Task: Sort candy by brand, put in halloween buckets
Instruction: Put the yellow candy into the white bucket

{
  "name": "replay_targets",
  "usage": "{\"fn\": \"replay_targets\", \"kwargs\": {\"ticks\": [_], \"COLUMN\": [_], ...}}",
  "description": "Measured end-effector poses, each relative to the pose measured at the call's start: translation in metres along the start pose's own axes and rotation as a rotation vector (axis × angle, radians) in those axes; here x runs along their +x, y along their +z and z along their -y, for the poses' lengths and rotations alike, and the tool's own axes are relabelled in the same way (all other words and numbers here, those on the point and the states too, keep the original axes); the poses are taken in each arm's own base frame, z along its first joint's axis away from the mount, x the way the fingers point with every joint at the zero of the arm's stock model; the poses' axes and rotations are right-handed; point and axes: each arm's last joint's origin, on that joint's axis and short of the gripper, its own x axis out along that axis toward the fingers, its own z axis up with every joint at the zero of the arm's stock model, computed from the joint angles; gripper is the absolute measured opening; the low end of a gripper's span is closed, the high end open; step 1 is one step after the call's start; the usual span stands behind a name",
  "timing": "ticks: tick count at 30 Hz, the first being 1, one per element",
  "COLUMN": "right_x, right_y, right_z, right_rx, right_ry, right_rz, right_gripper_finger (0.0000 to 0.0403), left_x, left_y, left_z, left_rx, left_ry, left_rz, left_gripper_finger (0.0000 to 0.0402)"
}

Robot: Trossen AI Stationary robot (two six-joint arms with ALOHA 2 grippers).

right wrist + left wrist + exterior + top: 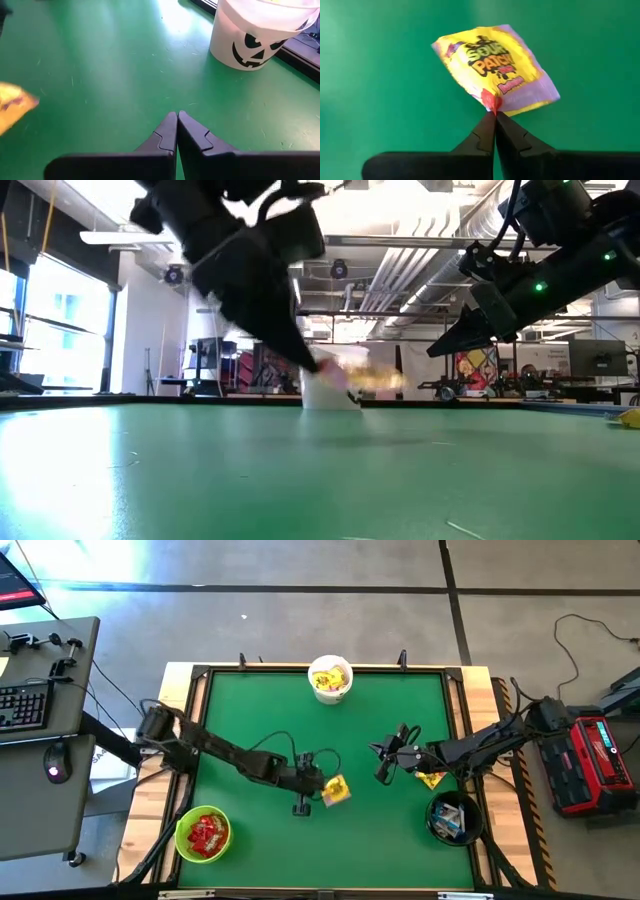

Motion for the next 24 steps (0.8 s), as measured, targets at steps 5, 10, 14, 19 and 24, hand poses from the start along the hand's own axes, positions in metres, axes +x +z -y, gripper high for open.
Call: {"fn": "replay_targets", "kwargs": {"ticks": [5,10,14,19,24], "right_x": [0.0,0.0,0.0,0.0,0.0], "right_y": [0.0,0.0,0.001,0.002,0.004], "right_z": [0.0,0.0,0.0,-0.001,-0.001], "right_rx": [0.007,0.007,0.006,0.019,0.028], "right_ry": [-0.001,-0.002,-0.009,-0.006,0.001], "right_rz": [0.001,0.002,0.011,0.025,0.036], "right_gripper_finger": [0.0,0.0,0.0,0.0,0.0], "left_x": [-0.034,-0.068,-0.089,-0.09,-0.088], "left_y": [0.02,0.032,0.035,0.035,0.04], "left_z": [-0.026,-0.065,-0.104,-0.154,-0.202], "left_rx": [-0.096,-0.217,-0.31,-0.362,-0.394], "left_ry": [0.089,0.241,0.363,0.432,0.502], "left_rz": [0.104,0.194,0.249,0.258,0.234], "left_gripper_finger": [0.0,0.0,0.0,0.0,0.0]}}
